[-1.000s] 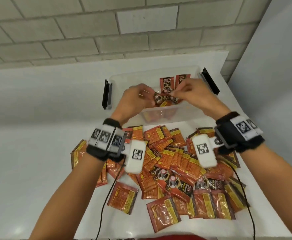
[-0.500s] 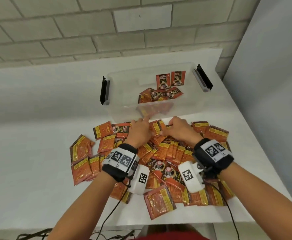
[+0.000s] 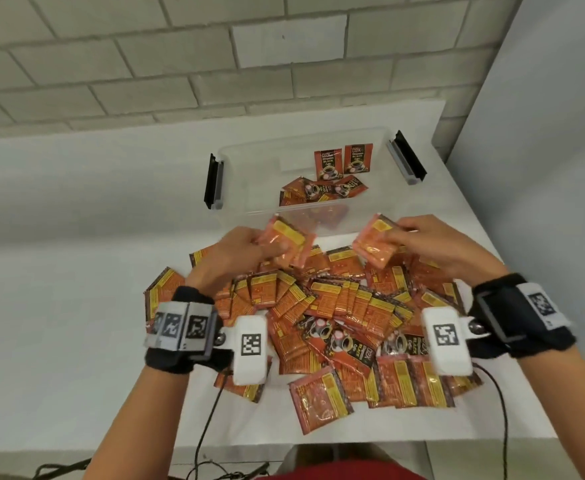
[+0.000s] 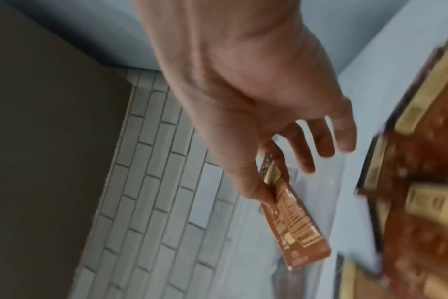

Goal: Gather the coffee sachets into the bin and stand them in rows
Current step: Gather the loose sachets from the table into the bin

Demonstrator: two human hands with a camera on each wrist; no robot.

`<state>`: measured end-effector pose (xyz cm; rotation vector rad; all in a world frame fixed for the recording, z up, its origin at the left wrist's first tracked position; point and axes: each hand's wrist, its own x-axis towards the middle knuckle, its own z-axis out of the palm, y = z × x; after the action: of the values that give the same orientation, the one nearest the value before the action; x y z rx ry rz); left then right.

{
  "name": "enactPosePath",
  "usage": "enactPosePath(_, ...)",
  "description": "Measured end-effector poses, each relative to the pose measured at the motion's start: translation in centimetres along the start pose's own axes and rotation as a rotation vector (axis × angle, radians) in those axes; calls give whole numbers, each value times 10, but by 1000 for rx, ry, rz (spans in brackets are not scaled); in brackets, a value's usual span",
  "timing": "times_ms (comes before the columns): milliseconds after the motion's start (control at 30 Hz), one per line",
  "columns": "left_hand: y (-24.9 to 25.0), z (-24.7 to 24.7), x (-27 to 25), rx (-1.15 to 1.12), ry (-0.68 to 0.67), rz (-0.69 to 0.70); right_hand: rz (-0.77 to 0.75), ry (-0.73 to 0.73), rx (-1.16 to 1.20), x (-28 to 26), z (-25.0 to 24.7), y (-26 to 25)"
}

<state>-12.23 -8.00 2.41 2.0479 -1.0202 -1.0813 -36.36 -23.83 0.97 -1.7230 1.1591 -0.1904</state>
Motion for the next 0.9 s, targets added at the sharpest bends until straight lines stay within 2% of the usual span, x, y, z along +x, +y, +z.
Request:
enactPosePath(100, -28, -22, 3, 61, 97, -159, 65, 109, -267, 2, -14, 22)
enactPosePath(200, -54, -29, 16, 385, 291, -296, 115, 73, -449, 17, -10, 50)
enactPosePath(300, -64, -23, 22, 531, 331, -344, 145, 66, -527, 24, 0, 57)
enactPosePath(433, -67, -18, 29, 518, 337, -306, 125, 107, -423, 21, 4, 47)
enactPosePath(500, -69, -21, 31, 494, 336, -305, 58, 138, -331, 23, 5, 45)
enactPosePath(633, -75, -31, 33, 362, 332, -282, 71, 109, -155, 24, 5, 39)
enactPosePath(733, -76, -36, 33, 243, 346, -213, 52, 123, -89, 24, 1, 37)
enactPosePath(900, -77, -48, 27, 46, 345, -185, -107, 139, 110, 18, -12, 27)
